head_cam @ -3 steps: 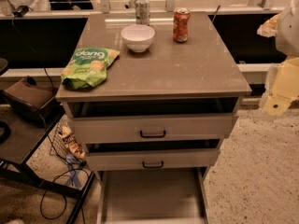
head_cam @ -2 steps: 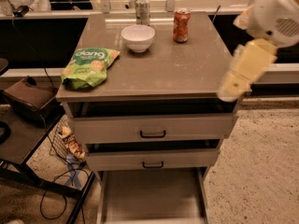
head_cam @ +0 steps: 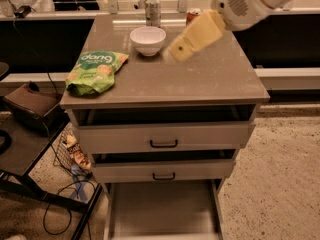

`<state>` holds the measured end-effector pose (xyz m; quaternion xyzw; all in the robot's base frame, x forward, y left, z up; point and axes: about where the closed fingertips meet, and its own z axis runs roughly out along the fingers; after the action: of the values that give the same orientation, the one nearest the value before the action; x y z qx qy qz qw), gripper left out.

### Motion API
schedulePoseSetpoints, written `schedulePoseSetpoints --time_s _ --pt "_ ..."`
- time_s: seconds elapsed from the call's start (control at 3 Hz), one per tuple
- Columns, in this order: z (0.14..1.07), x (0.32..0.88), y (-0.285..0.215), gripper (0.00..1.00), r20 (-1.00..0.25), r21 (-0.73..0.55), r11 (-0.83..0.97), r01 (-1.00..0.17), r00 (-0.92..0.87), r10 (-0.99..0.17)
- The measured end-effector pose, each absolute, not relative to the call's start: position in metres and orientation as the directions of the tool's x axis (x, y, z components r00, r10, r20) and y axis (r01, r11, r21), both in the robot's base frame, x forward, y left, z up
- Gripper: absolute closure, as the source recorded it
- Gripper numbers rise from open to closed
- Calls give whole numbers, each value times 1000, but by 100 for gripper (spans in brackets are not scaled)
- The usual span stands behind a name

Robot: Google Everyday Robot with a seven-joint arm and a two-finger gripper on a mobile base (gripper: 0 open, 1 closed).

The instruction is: Place green rice chip bag into bottom drawer

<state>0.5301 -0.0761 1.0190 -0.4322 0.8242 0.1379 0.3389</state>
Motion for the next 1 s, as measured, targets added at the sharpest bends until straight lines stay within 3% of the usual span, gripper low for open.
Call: schedulePoseSetpoints --time_s 0.33,1.0 --pt "1024 533 -73 0 -697 -13 646 -763 -456 -554" --pt "1015 547 -59 0 -640 -44 695 -718 -514 -571"
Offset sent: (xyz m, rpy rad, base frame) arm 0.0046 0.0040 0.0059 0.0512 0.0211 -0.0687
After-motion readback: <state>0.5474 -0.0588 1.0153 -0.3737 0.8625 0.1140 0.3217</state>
